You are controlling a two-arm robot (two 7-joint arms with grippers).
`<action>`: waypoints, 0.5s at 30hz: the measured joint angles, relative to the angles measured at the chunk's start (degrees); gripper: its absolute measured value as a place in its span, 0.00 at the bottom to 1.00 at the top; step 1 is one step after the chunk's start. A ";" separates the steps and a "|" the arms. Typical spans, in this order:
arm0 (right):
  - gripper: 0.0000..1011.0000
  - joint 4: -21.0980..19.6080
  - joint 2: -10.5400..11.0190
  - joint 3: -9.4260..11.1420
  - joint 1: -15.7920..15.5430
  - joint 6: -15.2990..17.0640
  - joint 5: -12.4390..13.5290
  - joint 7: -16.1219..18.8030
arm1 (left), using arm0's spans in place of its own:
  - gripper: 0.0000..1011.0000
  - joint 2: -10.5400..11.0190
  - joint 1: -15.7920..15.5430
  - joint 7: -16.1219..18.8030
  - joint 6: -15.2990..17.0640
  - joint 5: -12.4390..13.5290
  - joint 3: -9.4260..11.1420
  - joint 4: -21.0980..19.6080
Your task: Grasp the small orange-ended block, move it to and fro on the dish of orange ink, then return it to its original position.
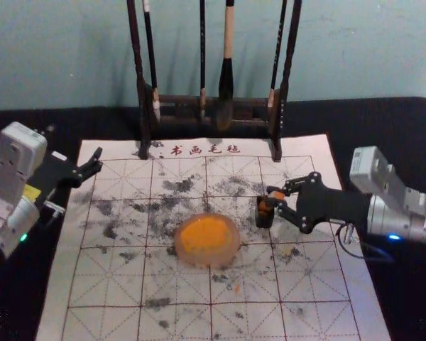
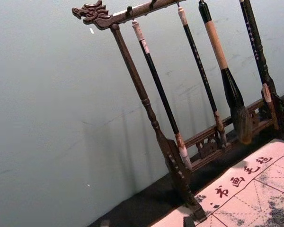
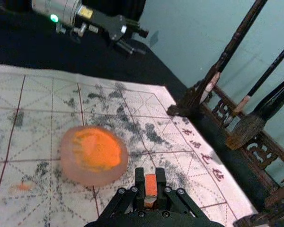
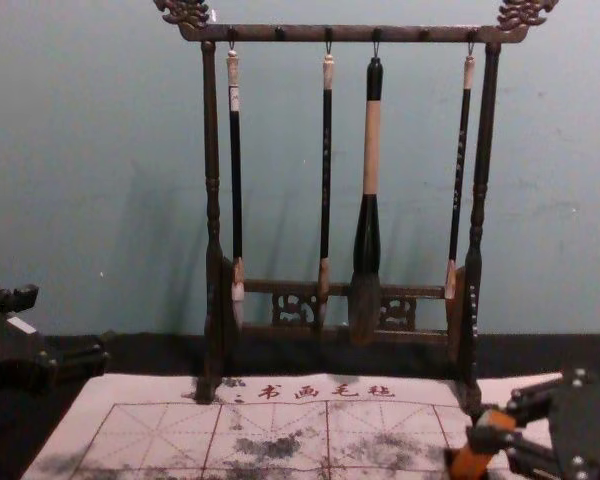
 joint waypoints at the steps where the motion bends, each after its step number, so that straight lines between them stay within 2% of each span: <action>1: 0.13 -0.31 0.15 0.13 0.20 0.59 0.75 0.55 | 0.99 0.00 0.00 0.00 0.00 0.00 0.00 0.00; 8: 0.13 -1.21 1.03 0.21 1.75 2.86 3.63 3.75 | 0.99 0.00 0.00 0.00 0.00 0.00 0.00 0.00; 15: 0.13 -2.07 2.14 -0.67 4.16 3.87 5.81 7.21 | 0.99 0.00 0.00 0.00 0.00 0.00 0.00 0.00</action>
